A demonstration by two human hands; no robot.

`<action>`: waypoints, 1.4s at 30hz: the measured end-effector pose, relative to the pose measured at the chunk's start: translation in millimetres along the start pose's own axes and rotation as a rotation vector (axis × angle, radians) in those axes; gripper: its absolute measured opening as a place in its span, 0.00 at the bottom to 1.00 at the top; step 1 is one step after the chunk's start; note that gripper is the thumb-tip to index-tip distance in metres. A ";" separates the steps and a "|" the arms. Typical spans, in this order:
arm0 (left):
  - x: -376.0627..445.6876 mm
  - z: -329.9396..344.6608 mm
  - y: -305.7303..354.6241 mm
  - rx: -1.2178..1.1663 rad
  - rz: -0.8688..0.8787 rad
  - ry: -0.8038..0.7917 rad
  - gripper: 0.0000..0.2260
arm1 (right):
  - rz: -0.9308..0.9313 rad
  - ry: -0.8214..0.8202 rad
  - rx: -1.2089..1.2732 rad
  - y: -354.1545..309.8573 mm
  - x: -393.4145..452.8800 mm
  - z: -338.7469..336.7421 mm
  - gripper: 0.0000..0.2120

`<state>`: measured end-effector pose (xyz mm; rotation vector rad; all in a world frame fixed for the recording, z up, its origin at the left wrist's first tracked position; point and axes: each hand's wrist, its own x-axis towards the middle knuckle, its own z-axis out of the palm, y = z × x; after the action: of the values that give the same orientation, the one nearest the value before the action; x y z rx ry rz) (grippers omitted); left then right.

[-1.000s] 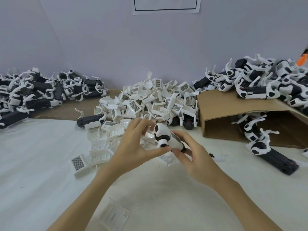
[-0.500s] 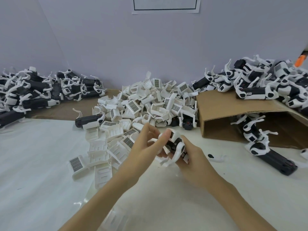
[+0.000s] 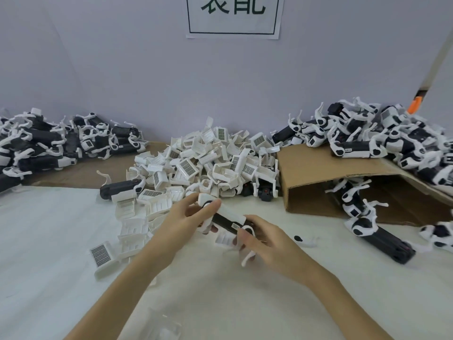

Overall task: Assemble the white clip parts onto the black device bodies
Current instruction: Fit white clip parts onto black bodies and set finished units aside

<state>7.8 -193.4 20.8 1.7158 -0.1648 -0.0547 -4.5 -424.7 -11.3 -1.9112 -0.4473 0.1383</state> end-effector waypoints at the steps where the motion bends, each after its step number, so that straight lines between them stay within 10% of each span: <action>1: 1.0 -1.2 -2.2 -0.006 0.012 -0.010 0.23 | 0.015 0.000 0.005 -1.0 0.9 -0.8 0.18; 11: 18.5 -19.8 -7.9 -0.257 0.074 0.155 0.30 | -0.099 0.325 1.111 -75.4 36.8 -127.3 0.41; 17: 17.5 -9.3 -12.8 0.054 0.182 0.204 0.16 | 0.115 0.101 0.744 -42.4 55.6 -55.1 0.25; 26: 48.8 -117.2 -25.8 0.503 0.225 0.700 0.07 | 0.106 0.004 0.823 -40.3 139.4 62.7 0.14; 33: 50.7 -323.2 -50.4 1.359 -0.320 0.762 0.20 | 0.006 -0.045 0.632 -60.9 188.8 123.6 0.11; 42: 60.8 -445.6 -84.7 1.247 -0.767 0.535 0.26 | -0.042 -0.136 0.503 -41.7 173.4 111.2 0.13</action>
<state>132.8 246.6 8.5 2.8496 1.0769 -0.0582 111.4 -250.1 4.7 -1.4028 -0.4909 0.3235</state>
